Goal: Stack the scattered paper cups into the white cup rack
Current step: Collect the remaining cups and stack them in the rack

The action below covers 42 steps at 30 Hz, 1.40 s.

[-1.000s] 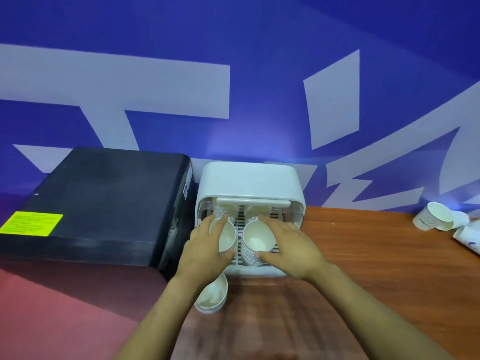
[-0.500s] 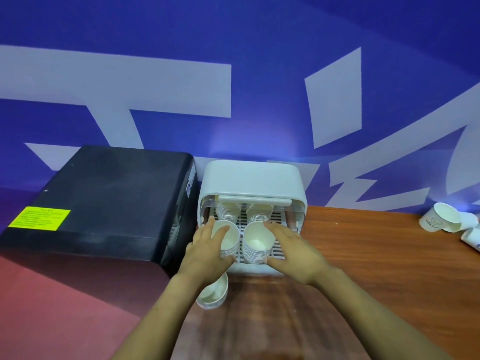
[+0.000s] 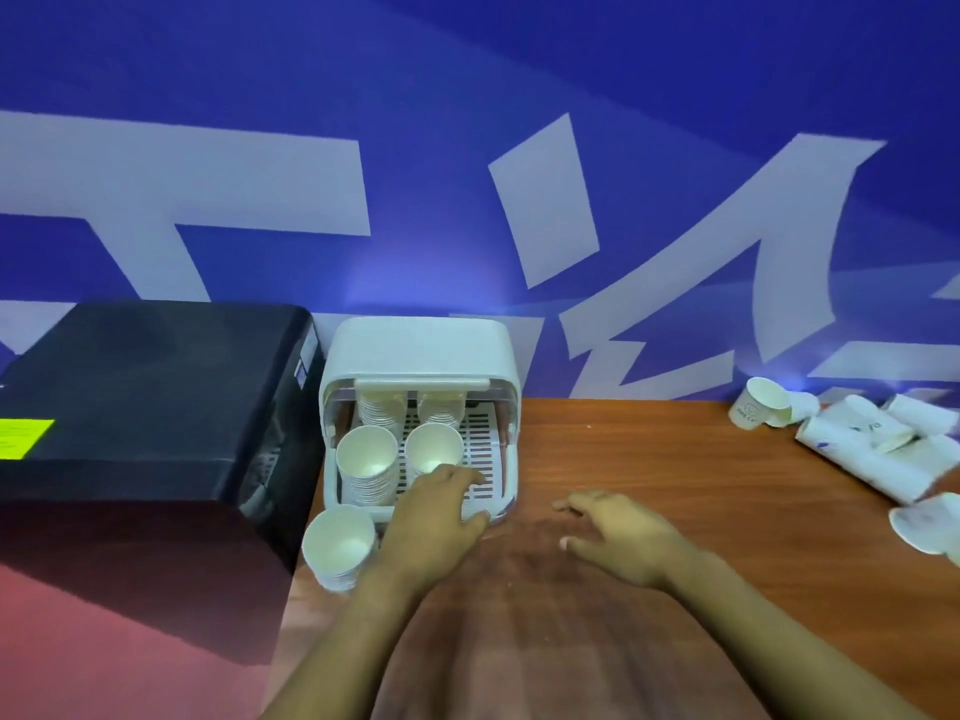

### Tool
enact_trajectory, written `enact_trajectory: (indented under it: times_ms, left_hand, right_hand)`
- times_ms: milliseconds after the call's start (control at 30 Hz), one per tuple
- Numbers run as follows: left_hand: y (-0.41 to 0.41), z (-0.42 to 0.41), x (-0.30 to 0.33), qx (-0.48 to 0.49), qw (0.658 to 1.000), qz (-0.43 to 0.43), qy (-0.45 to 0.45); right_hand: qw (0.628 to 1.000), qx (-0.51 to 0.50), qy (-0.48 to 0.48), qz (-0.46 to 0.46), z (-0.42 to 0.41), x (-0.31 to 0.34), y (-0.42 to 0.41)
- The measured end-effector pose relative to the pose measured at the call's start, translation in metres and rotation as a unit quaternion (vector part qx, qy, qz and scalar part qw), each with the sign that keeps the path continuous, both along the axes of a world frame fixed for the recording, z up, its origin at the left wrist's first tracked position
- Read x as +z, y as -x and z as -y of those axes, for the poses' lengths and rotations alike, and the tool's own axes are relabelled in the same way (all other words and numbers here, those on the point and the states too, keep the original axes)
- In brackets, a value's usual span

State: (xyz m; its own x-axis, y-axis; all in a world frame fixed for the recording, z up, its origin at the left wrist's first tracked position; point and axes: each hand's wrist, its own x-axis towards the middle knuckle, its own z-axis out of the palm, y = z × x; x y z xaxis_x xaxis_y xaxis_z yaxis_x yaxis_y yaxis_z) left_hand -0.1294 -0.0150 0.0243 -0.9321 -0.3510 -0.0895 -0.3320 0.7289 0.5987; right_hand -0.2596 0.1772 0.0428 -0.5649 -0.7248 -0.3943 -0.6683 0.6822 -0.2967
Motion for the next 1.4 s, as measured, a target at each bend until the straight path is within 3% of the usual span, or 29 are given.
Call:
enact_trajectory:
  times_ms: [300,733,1167,1400]
  left_hand:
    - [0.039,-0.085,-0.003,-0.073,0.997,0.025,-0.007]
    - [0.131,-0.299,-0.007,-0.136,0.989,0.059,0.023]
    - [0.217,-0.366,-0.028,-0.189,0.979,0.069,-0.036]
    - [0.256,-0.405,-0.022,-0.182,0.975,0.122,-0.016]
  right_hand:
    - [0.998,-0.064,0.029,0.004,-0.100,-0.008,0.023]
    - [0.989,-0.133,0.059,0.032,-0.328,-0.012,0.107]
    - [0.982,-0.186,0.022,0.012,-0.408,-0.013,0.148]
    - [0.973,-0.225,0.040,-0.002,-0.460,-0.018,0.202]
